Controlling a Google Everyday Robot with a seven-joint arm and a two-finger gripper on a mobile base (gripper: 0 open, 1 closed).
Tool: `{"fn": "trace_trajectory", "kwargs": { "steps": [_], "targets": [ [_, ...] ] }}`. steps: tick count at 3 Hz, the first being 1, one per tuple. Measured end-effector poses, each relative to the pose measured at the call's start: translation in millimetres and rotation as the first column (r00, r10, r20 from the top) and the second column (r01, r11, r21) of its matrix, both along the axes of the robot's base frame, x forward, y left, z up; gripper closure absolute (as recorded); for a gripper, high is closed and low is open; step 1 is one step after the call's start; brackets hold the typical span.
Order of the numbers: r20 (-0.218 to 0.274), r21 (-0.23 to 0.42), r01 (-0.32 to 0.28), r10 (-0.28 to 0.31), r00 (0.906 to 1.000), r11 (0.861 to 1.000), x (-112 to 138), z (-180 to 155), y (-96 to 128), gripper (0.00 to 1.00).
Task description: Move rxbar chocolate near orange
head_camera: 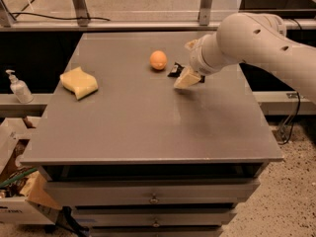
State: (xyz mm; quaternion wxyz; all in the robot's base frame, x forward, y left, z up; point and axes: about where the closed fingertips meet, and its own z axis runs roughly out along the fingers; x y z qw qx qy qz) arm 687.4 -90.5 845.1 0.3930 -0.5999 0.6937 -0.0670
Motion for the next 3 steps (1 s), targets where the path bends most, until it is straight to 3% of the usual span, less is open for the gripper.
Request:
{"fn": "trace_trajectory", "kwargs": {
  "steps": [1, 2, 3],
  "targets": [
    [-0.004, 0.02, 0.009, -0.009, 0.9999, 1.0, -0.8, 5.1, -6.7, 0.0],
    [-0.037, 0.056, 0.049, -0.047, 0.9982, 0.997, -1.3, 7.6, -35.4, 0.0],
    [-0.076, 0.123, 0.119, -0.11, 0.991, 0.985, -0.9, 14.5, -80.8, 0.0]
  ]
}}
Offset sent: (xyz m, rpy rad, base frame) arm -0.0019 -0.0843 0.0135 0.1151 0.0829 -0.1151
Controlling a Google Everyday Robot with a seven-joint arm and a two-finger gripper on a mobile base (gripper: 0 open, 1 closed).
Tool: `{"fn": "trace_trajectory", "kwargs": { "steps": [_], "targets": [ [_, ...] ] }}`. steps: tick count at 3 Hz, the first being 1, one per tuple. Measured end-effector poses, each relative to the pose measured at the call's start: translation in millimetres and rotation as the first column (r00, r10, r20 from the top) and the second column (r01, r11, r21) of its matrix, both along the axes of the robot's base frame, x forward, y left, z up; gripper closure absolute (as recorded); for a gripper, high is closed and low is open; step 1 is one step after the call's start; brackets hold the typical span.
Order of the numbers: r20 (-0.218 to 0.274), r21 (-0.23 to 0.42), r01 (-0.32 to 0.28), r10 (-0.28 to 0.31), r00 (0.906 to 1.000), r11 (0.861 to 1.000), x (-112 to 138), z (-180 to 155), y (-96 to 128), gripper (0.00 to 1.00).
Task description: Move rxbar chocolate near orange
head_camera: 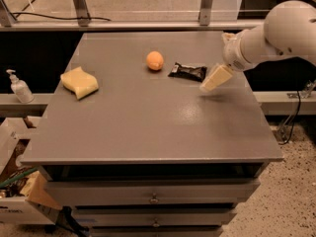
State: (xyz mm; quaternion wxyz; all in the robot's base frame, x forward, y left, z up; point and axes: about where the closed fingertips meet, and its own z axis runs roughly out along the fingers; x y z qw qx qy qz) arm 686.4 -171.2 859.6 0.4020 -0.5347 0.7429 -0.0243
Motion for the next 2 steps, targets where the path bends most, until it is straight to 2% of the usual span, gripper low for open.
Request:
{"fn": "trace_trajectory", "kwargs": {
  "steps": [1, 2],
  "targets": [
    [-0.019, 0.07, 0.06, -0.059, 0.9981, 0.996, -1.7, 17.2, -43.0, 0.0],
    [-0.013, 0.079, 0.06, -0.059, 0.9982, 0.995, 0.0, 24.1, -43.0, 0.0]
  ]
}}
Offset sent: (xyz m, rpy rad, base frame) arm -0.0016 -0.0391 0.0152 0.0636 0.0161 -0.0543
